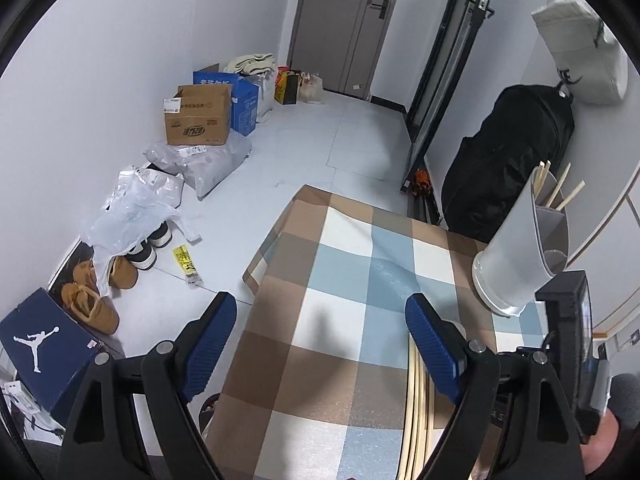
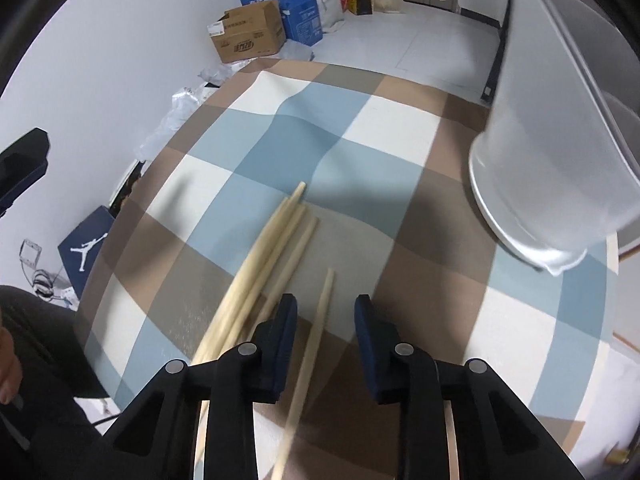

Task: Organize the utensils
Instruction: 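Lower the right gripper to the chopstick pile and close on one, then lower the left gripper and grasp a chopstick while right lifts its chopstick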

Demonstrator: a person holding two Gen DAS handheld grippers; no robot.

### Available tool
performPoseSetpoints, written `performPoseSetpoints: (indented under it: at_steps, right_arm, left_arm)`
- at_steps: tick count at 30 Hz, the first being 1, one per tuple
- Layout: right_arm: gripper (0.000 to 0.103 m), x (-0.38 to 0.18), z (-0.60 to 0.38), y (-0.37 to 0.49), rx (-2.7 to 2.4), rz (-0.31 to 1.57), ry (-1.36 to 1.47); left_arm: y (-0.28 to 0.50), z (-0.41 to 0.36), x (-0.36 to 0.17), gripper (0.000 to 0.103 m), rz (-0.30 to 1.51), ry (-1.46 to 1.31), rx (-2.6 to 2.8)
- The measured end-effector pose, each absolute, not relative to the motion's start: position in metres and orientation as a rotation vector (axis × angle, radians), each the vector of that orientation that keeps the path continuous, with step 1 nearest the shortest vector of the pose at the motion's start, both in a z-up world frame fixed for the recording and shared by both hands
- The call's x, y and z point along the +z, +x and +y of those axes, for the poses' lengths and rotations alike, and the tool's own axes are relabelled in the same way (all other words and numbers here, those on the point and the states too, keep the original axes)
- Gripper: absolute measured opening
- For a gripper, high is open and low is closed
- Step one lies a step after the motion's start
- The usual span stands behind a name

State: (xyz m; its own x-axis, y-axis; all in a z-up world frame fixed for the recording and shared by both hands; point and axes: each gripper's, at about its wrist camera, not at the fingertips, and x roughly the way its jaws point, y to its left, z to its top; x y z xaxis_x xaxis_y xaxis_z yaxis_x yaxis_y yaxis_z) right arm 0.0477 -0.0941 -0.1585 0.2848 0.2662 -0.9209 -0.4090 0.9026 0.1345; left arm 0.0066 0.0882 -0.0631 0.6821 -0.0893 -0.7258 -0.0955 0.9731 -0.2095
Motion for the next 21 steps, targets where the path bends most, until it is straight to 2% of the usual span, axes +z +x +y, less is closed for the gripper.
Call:
performPoseSetpoints:
  at_steps: [5, 12, 21]
  right_arm:
    - [0.005, -0.157, -0.084, 0.051, 0.407, 1.189, -0.200]
    - [0.003, -0.149, -0.091, 0.051, 0.388, 1.133, -0.171]
    - [0.003, -0.093, -0.126, 0.048, 0.394, 0.967, -0.043]
  left_arm:
    - [0.006, 0.095, -0.061, 0.083, 0.810, -0.255, 0.014]
    - [0.011, 0.100, -0.066, 0.083, 0.823, -0.256, 0.051]
    - [0.020, 0.078, -0.081, 0.083, 0.910, -0.208, -0.024]
